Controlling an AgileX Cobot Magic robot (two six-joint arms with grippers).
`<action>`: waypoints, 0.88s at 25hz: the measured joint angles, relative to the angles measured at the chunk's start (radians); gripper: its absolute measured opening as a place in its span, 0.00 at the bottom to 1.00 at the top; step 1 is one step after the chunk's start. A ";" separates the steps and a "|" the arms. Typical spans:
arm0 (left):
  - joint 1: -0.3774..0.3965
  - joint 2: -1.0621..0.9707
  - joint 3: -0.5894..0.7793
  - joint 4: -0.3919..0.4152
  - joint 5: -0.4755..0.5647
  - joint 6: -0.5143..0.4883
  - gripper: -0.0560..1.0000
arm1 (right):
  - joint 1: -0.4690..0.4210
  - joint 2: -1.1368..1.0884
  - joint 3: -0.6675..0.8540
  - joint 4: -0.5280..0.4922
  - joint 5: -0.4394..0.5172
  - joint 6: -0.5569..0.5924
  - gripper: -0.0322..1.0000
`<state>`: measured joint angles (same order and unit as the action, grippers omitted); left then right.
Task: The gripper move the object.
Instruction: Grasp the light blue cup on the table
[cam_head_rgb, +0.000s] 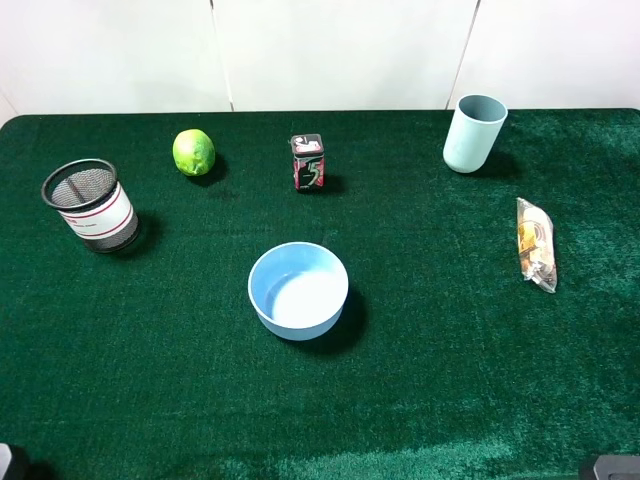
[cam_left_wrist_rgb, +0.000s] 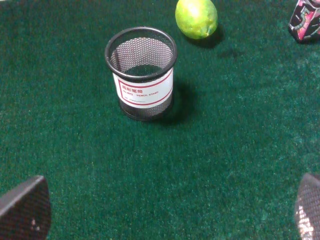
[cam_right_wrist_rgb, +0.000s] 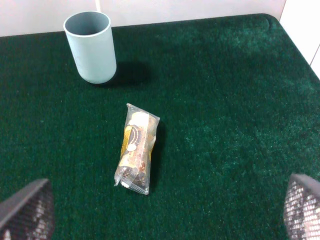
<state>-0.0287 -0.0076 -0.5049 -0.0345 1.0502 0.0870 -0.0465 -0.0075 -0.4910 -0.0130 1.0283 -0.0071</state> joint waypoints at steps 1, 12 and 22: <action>0.000 0.000 0.000 0.000 0.000 0.000 0.99 | 0.000 0.000 0.000 0.000 0.000 0.000 0.70; 0.000 0.000 0.000 0.000 0.000 0.000 0.99 | 0.000 0.000 0.000 0.000 0.000 0.000 0.70; 0.000 0.000 0.000 0.000 0.000 0.000 0.99 | 0.000 0.190 -0.112 0.000 -0.002 0.000 0.70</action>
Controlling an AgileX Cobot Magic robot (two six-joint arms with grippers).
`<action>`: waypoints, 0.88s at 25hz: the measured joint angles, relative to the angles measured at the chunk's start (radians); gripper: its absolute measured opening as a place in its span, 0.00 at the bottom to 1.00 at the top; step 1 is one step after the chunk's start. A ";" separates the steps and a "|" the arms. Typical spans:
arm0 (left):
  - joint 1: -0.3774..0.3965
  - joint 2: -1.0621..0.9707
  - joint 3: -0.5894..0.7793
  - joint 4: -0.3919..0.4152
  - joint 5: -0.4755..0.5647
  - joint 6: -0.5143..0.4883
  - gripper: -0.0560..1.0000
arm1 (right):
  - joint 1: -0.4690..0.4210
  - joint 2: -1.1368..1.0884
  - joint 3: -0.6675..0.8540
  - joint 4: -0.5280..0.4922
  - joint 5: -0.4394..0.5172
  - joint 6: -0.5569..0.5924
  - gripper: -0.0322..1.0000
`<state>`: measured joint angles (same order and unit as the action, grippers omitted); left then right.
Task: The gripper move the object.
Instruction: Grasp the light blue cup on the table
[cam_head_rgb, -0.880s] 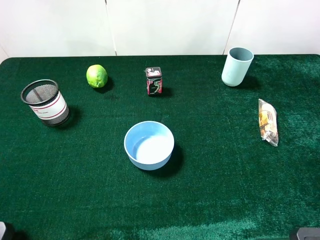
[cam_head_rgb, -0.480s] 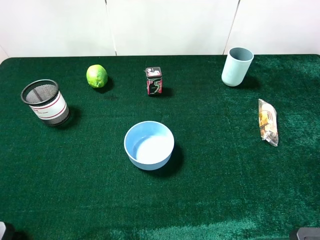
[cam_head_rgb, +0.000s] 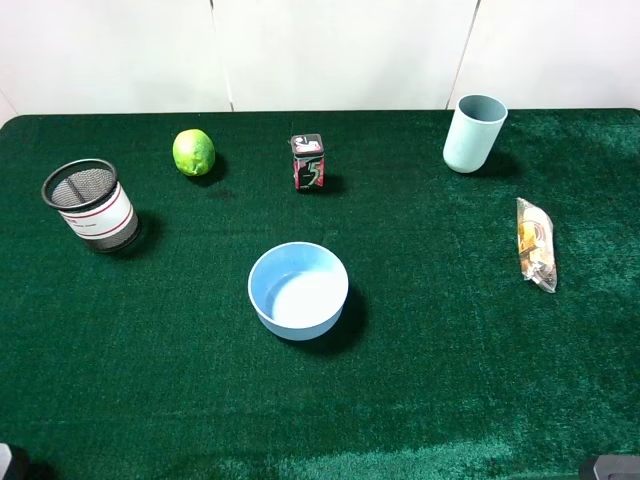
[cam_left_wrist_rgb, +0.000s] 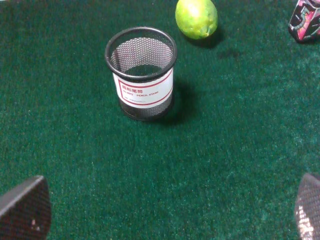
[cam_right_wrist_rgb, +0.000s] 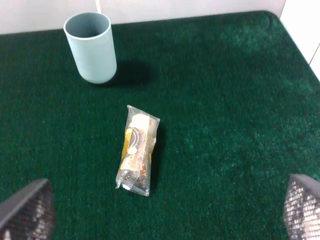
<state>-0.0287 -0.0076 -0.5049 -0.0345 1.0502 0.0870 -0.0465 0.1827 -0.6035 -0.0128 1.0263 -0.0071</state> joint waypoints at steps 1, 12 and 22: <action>0.000 0.000 0.000 0.000 0.000 0.000 0.99 | 0.000 0.047 -0.023 0.002 -0.003 0.000 0.70; 0.000 0.000 0.000 0.000 0.000 0.000 0.99 | 0.000 0.551 -0.303 0.029 -0.022 0.000 0.70; 0.000 0.000 0.000 0.000 0.000 0.000 0.99 | 0.086 0.918 -0.565 0.035 0.072 -0.022 0.70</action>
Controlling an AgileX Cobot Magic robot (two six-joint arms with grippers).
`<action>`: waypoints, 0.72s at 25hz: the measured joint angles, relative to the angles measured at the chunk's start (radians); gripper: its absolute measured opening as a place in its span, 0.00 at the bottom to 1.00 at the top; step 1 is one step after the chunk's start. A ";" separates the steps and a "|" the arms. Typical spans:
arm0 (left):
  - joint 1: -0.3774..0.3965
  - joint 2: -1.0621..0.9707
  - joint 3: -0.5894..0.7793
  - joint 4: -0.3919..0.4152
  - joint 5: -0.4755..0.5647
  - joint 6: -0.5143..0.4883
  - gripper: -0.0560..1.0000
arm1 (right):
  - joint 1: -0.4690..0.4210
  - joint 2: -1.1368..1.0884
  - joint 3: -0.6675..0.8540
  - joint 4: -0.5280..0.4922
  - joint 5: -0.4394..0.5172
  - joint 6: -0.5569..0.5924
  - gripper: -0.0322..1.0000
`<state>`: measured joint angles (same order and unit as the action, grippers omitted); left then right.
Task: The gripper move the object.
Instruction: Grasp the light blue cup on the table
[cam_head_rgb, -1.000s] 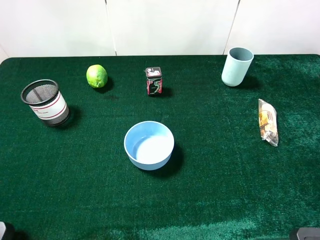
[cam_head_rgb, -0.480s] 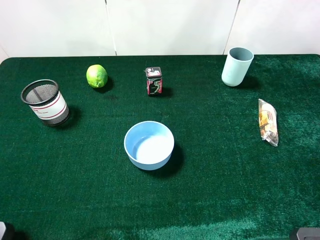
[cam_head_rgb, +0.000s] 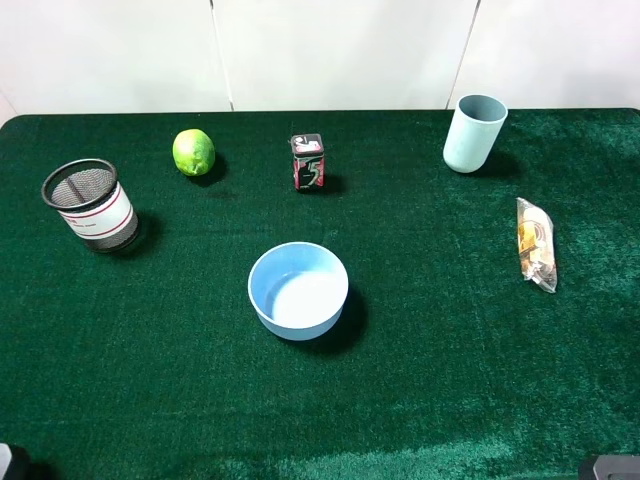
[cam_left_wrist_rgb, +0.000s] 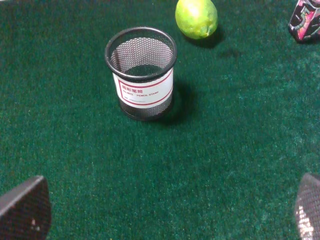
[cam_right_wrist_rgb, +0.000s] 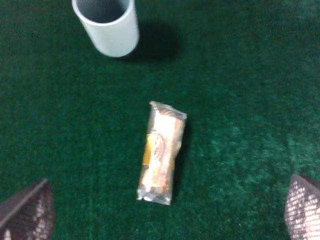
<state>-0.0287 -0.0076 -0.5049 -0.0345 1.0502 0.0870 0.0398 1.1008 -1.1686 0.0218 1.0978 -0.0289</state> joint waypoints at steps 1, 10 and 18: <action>0.000 0.000 0.000 0.000 0.000 0.000 0.99 | 0.010 0.035 -0.028 0.000 0.012 -0.001 0.70; 0.000 0.000 0.000 0.000 0.000 0.000 0.99 | 0.027 0.294 -0.220 0.039 0.084 0.000 0.70; 0.000 0.000 0.000 0.000 0.000 0.000 0.99 | 0.027 0.493 -0.330 0.045 0.090 0.008 0.70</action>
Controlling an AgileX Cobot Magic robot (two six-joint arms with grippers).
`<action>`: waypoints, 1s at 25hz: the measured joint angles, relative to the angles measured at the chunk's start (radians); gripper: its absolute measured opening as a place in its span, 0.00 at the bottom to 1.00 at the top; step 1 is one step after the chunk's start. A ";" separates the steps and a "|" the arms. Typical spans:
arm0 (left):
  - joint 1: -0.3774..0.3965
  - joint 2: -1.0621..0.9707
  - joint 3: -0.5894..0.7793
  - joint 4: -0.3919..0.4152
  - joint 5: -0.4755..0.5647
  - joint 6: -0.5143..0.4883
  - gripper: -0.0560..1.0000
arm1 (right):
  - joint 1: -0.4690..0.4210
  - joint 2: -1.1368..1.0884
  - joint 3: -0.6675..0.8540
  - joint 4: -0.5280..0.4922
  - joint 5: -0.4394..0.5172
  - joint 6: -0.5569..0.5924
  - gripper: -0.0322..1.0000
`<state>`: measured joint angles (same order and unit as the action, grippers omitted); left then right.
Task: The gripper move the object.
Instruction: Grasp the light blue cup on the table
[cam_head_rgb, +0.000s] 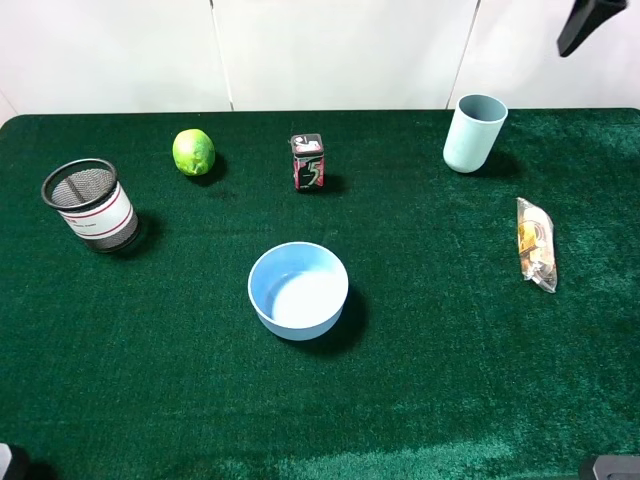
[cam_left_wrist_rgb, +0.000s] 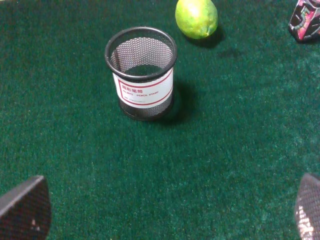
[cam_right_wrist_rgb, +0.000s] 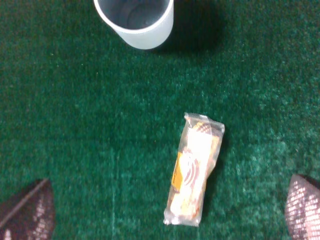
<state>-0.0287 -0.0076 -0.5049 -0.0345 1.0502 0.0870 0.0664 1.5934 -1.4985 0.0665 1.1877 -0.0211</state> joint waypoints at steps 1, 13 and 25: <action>0.000 0.000 0.000 0.000 0.000 0.000 0.99 | 0.000 0.025 -0.018 0.000 0.000 0.000 0.70; 0.000 0.000 0.000 0.000 0.000 0.000 0.99 | -0.033 0.290 -0.228 0.005 -0.002 -0.011 0.70; 0.000 0.000 0.000 0.000 0.000 0.002 0.99 | -0.061 0.475 -0.332 0.076 -0.070 -0.052 0.70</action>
<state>-0.0287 -0.0076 -0.5049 -0.0345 1.0502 0.0893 0.0053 2.0689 -1.8305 0.1421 1.1179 -0.0734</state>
